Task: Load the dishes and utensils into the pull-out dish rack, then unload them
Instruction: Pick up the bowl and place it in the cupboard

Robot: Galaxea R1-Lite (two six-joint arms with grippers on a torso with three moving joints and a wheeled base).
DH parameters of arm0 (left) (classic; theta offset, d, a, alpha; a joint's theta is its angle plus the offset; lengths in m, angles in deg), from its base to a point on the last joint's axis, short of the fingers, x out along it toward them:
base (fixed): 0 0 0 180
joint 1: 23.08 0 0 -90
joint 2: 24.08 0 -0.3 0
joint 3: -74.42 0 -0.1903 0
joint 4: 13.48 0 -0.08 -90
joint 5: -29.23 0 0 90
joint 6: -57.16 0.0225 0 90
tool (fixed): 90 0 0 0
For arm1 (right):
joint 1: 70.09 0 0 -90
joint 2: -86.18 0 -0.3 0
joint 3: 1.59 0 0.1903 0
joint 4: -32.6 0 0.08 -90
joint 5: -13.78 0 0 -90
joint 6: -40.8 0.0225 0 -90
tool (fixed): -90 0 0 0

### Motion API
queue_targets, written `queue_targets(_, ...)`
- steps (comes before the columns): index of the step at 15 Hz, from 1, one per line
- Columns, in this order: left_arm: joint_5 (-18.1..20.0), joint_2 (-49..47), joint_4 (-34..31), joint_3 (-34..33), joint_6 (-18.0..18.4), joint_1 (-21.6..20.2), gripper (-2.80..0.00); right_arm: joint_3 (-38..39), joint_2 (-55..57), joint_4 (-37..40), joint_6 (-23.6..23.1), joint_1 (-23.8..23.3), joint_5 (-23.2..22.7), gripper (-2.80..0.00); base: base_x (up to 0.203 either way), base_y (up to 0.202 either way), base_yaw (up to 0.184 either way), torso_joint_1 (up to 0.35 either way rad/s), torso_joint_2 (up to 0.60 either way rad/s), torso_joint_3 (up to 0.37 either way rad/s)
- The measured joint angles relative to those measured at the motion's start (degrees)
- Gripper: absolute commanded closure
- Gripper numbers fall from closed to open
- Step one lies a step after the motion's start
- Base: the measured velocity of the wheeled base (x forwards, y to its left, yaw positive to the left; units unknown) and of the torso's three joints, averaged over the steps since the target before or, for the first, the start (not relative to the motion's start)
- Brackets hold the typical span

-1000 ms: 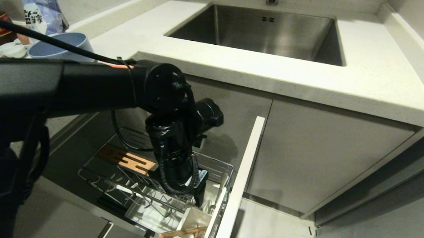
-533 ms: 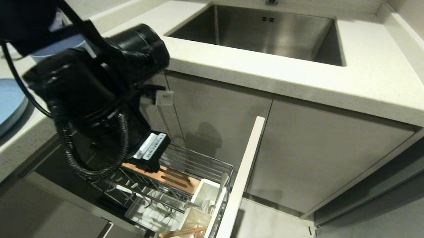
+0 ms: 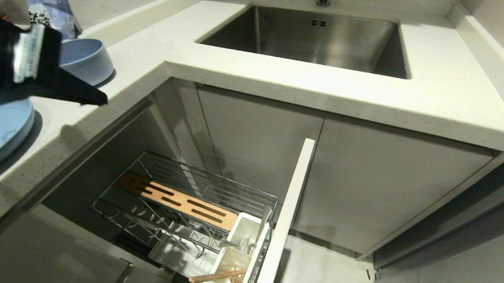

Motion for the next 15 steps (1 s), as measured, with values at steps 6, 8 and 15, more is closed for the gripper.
queue_targets(6, -5.3, 5.7, 14.3, 0.2, 11.0, -10.3, -2.80, 0.0, 0.0, 0.0, 0.0, 0.0, 0.0, 0.00, 0.000, 0.000, 0.000, 0.000, 0.00, 0.000)
queue_targets(8, -7.0, 4.8, 16.2, 0.2, 14.1, -11.7, -2.80, 0.0, 0.0, 0.0, 0.0, 0.0, 0.0, 0.00, 0.000, 0.000, 0.000, 0.000, 0.00, 0.000)
queue_targets(15, -8.4, -3.6, 23.1, 0.3, 18.8, -15.7, -2.80, 0.0, 0.0, 0.0, 0.0, 0.0, 0.0, 0.00, 0.000, 0.000, 0.000, 0.000, 0.00, 0.000)
